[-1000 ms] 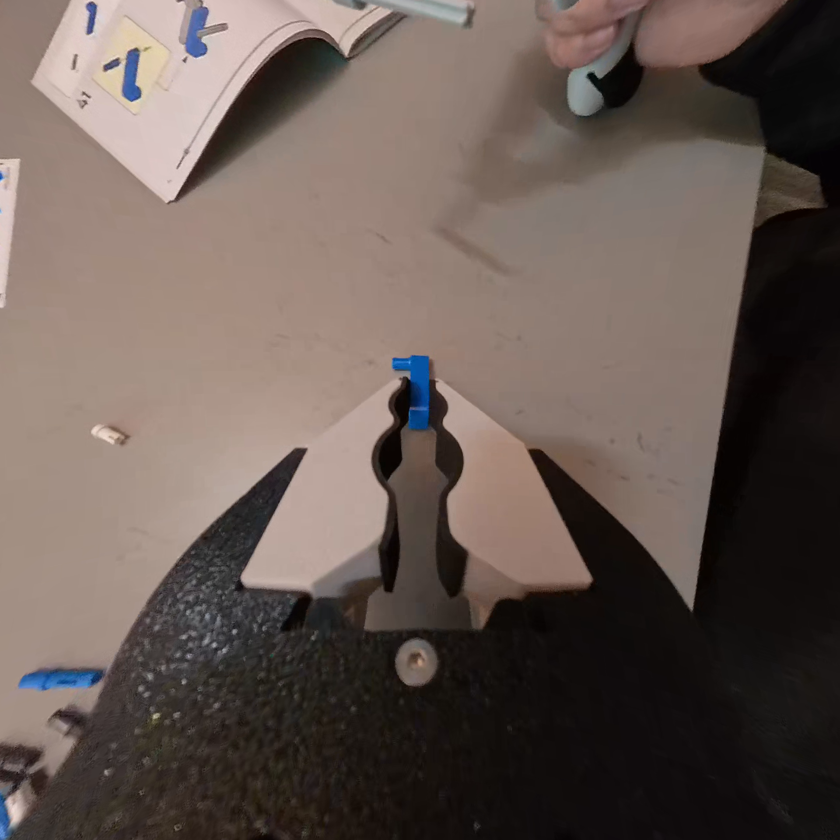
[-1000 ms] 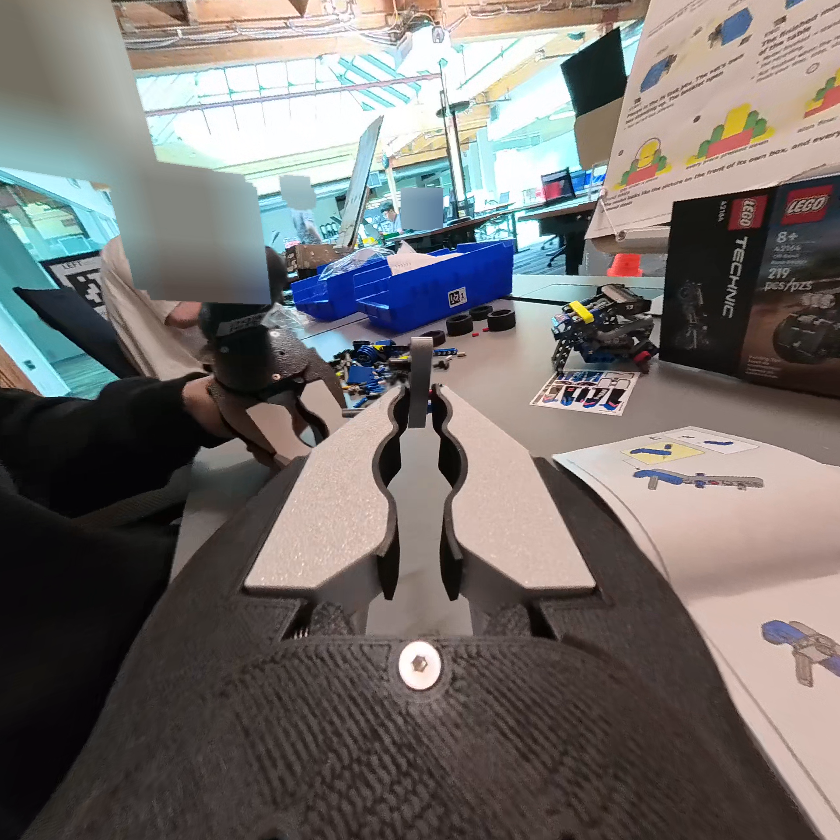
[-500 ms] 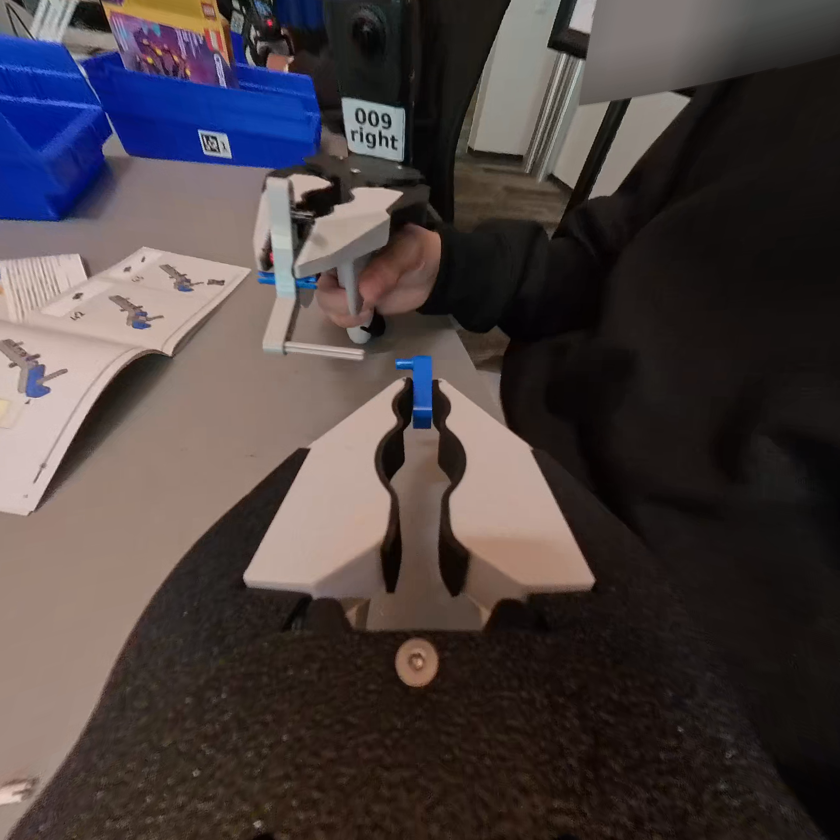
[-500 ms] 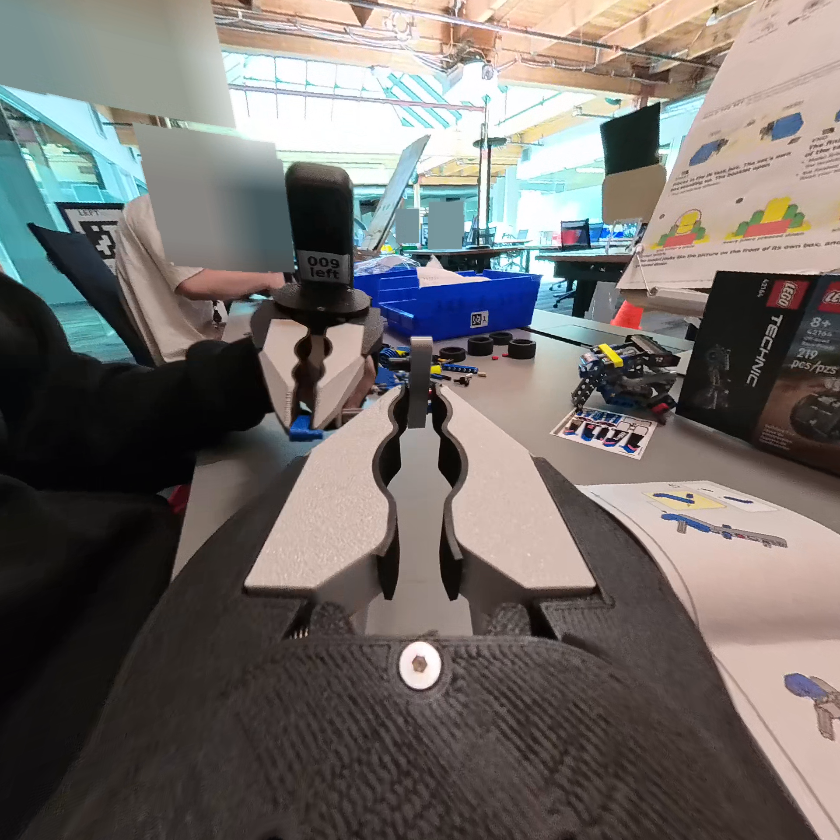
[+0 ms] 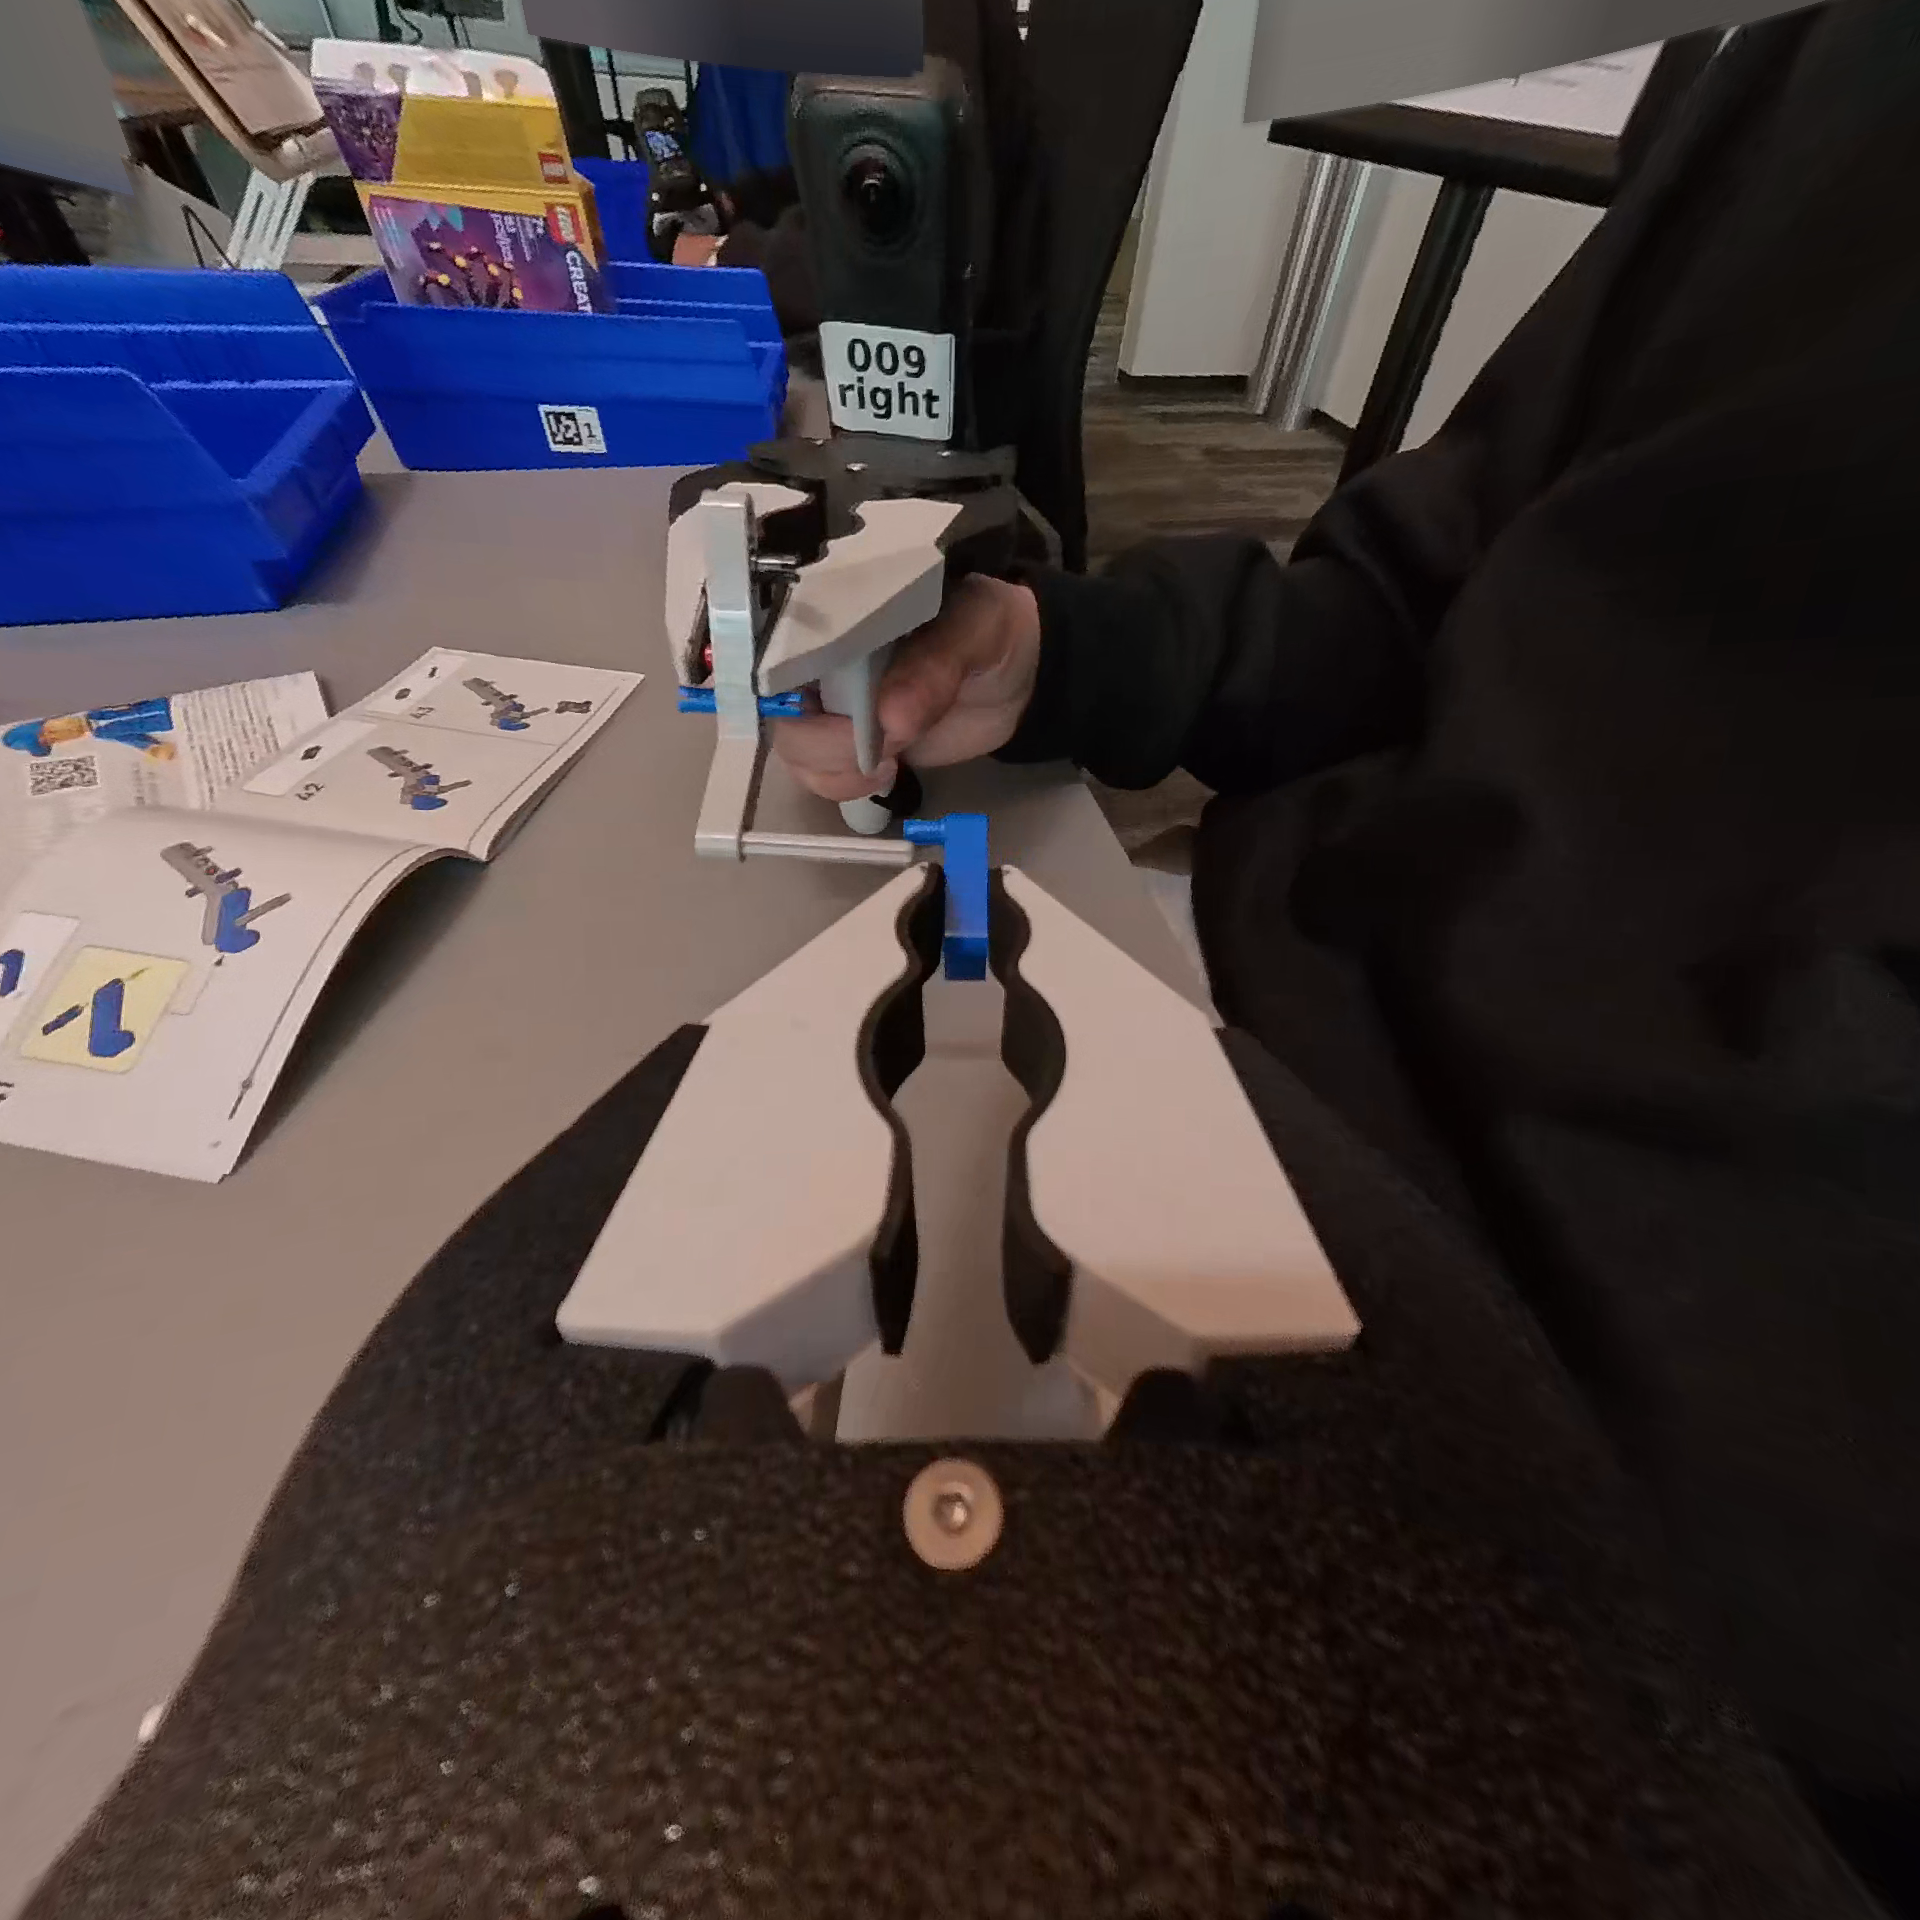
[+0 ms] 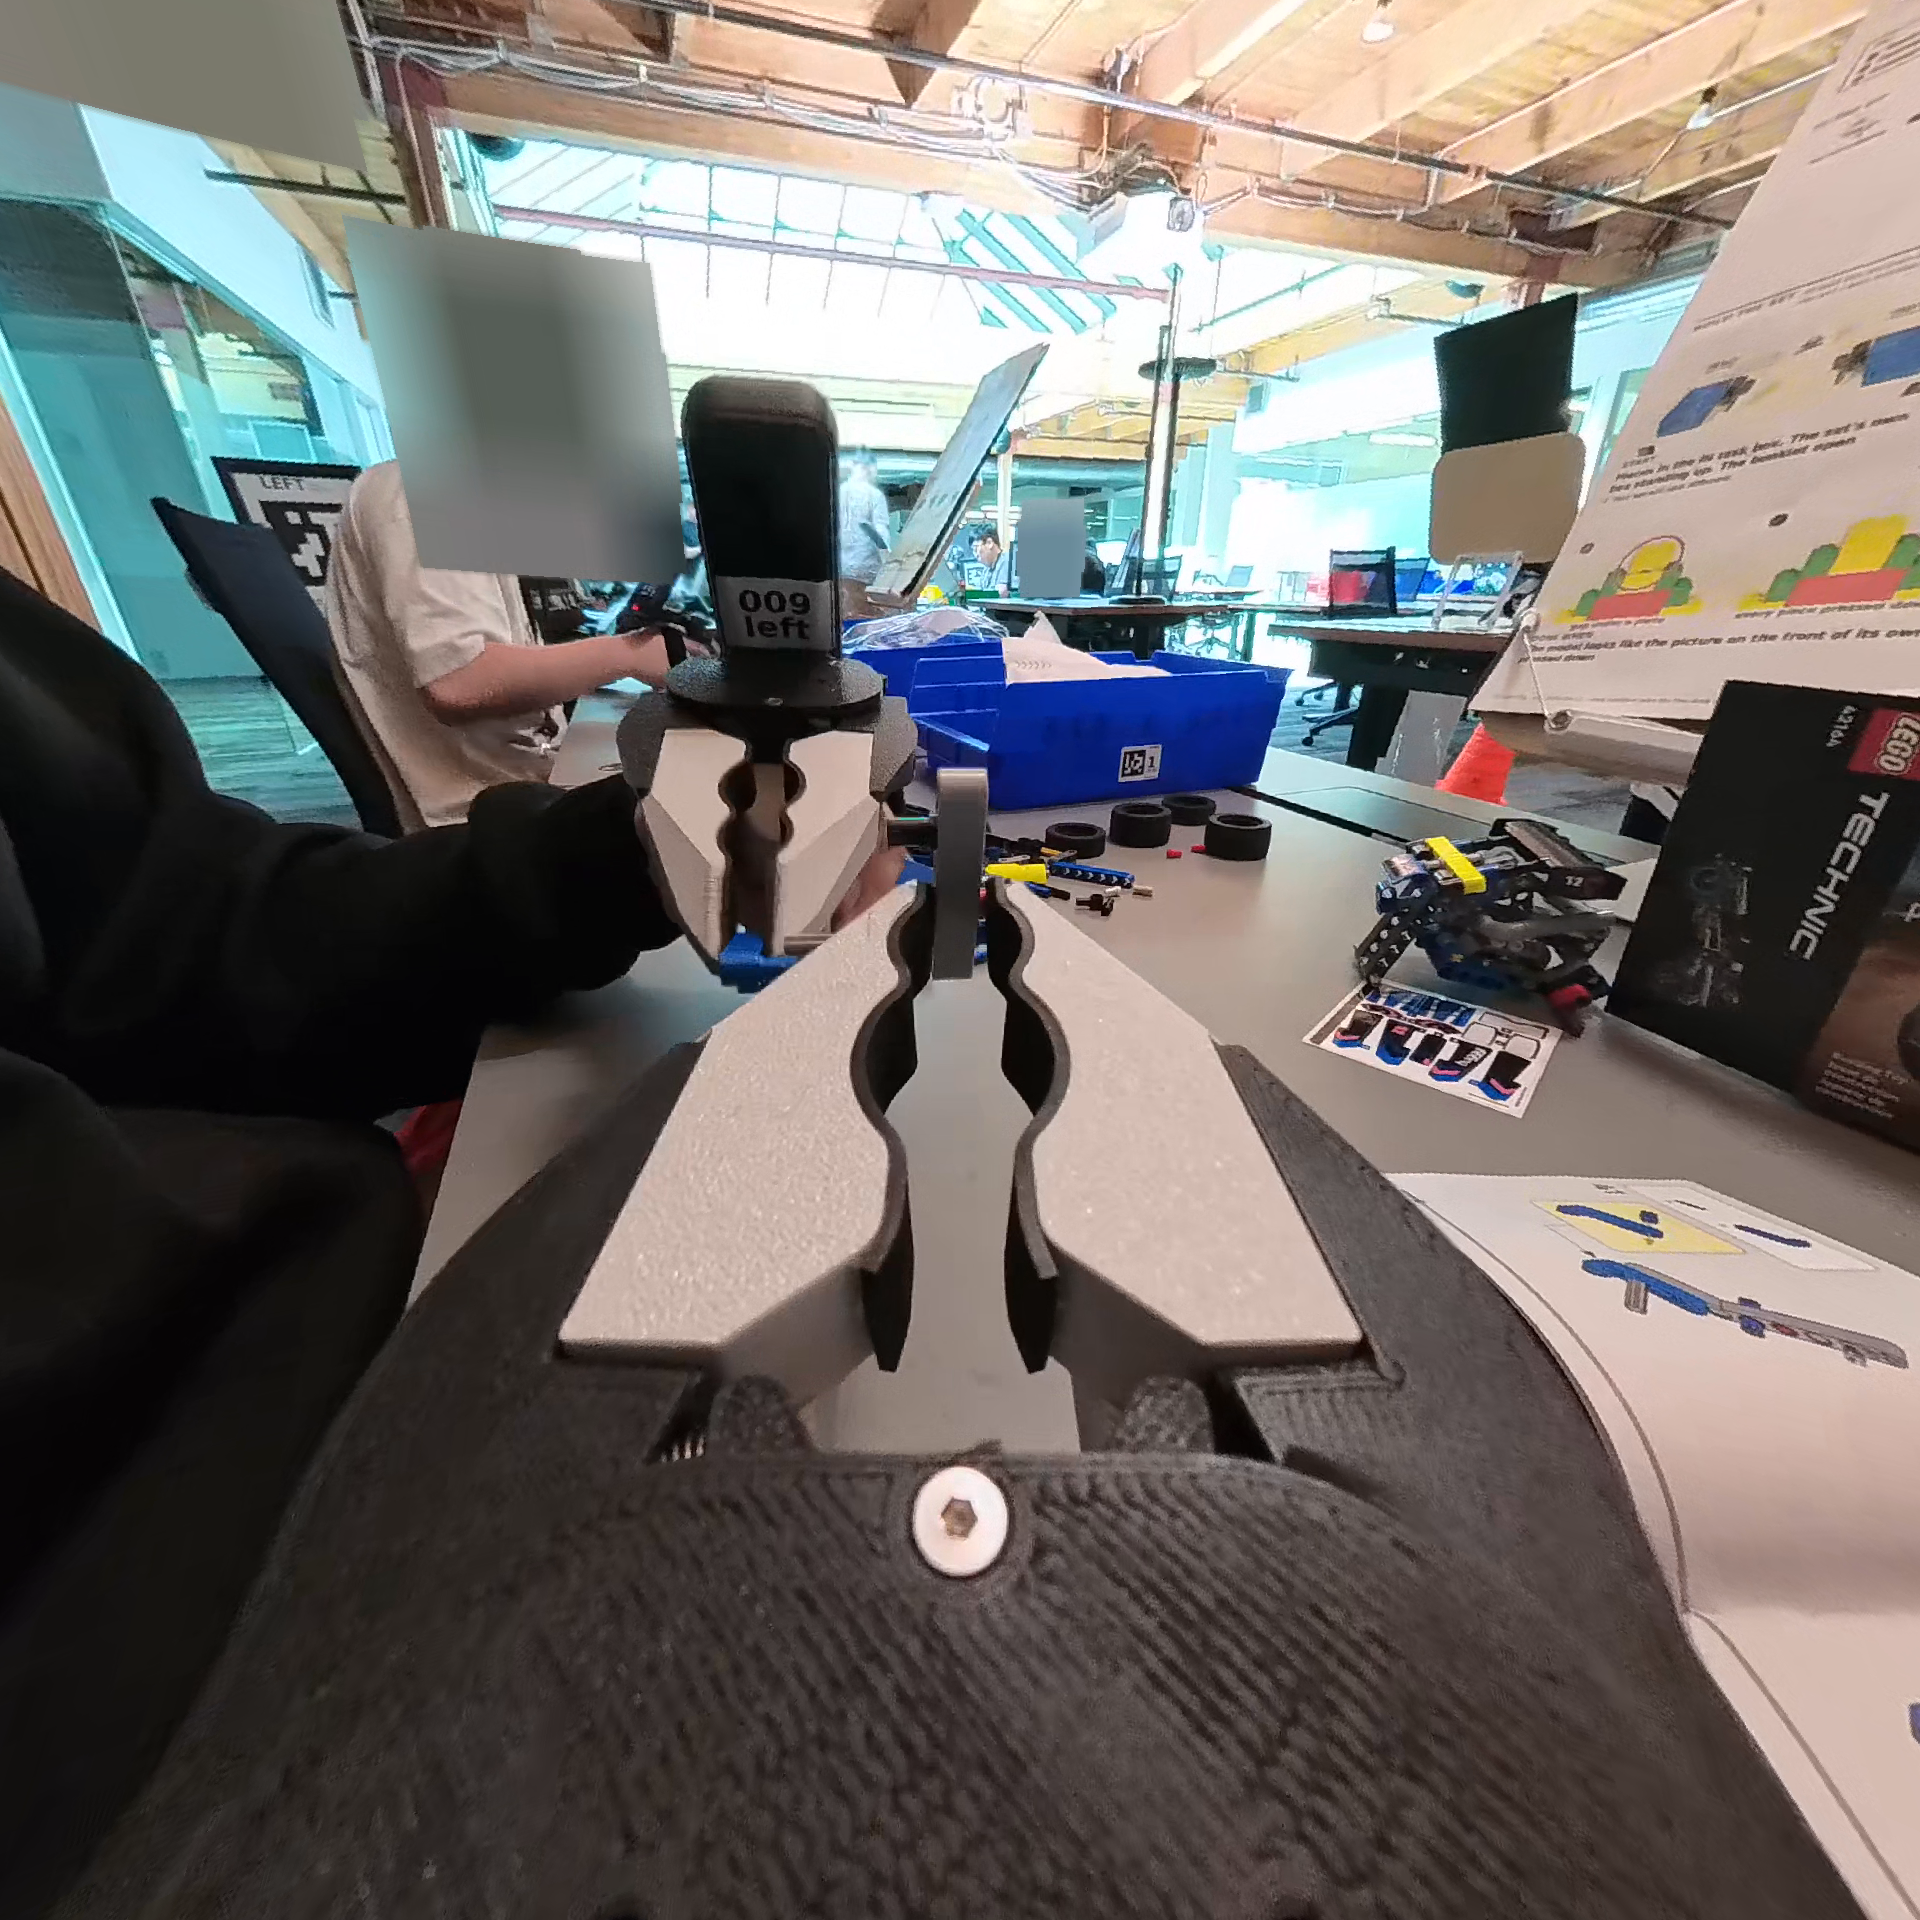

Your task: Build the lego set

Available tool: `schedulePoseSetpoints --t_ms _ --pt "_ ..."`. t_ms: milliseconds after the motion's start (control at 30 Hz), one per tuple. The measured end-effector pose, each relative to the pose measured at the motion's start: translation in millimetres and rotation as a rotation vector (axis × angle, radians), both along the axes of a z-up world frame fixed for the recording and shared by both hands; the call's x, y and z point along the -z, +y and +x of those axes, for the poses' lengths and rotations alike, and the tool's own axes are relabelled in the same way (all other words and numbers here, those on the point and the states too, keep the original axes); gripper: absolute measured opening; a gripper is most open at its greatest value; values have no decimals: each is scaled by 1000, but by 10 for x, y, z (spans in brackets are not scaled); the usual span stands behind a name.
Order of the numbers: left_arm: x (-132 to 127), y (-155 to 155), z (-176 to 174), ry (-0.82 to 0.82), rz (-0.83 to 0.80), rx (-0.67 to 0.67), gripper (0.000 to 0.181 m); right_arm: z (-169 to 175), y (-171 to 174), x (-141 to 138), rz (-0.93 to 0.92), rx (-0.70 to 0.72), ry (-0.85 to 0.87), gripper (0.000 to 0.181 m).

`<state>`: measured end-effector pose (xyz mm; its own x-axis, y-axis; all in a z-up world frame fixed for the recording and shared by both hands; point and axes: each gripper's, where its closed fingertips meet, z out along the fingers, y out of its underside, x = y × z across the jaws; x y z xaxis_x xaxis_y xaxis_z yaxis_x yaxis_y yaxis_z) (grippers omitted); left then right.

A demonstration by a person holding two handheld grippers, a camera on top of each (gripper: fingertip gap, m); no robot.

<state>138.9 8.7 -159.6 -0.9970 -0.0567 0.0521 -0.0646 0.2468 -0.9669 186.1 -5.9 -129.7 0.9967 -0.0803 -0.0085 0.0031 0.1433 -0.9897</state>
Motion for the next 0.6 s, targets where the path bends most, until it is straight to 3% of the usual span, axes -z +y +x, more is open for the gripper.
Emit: schedulePoseSetpoints --t_ms 600 --pt "9 -8 72 -9 -49 -23 5 3 -3 4 -1 -12 15 8"
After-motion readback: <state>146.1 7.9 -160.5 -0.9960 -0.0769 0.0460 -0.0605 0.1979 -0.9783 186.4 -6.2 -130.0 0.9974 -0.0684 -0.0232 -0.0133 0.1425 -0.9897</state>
